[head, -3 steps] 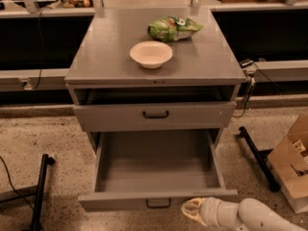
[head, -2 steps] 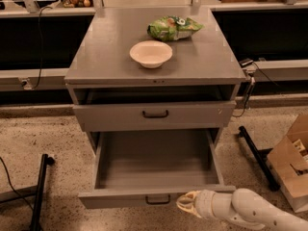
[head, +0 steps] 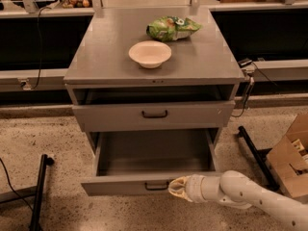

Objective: Close middle drawer

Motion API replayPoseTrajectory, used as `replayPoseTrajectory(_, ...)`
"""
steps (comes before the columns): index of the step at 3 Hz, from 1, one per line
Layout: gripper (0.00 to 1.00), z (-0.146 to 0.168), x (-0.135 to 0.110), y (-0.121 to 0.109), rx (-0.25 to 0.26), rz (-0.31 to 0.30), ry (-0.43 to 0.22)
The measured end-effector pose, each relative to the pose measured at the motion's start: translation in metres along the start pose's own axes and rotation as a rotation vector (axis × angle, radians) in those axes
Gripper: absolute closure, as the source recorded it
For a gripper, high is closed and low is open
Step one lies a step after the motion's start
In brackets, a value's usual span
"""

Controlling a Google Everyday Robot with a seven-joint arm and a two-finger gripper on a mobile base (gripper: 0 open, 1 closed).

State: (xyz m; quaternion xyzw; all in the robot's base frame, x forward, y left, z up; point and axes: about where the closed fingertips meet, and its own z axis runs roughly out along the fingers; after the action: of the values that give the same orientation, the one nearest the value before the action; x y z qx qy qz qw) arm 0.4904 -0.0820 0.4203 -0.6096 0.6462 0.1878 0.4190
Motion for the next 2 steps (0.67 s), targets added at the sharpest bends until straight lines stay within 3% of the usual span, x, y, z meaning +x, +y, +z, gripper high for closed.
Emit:
replayPoseTrajectory(1, 1.00, 0.000, 0.000, 0.000, 0.000, 0.000, 0.000)
replayPoseTrajectory(2, 1.00, -0.009, 0.024, -0.005, 0.023, 0.025, -0.002)
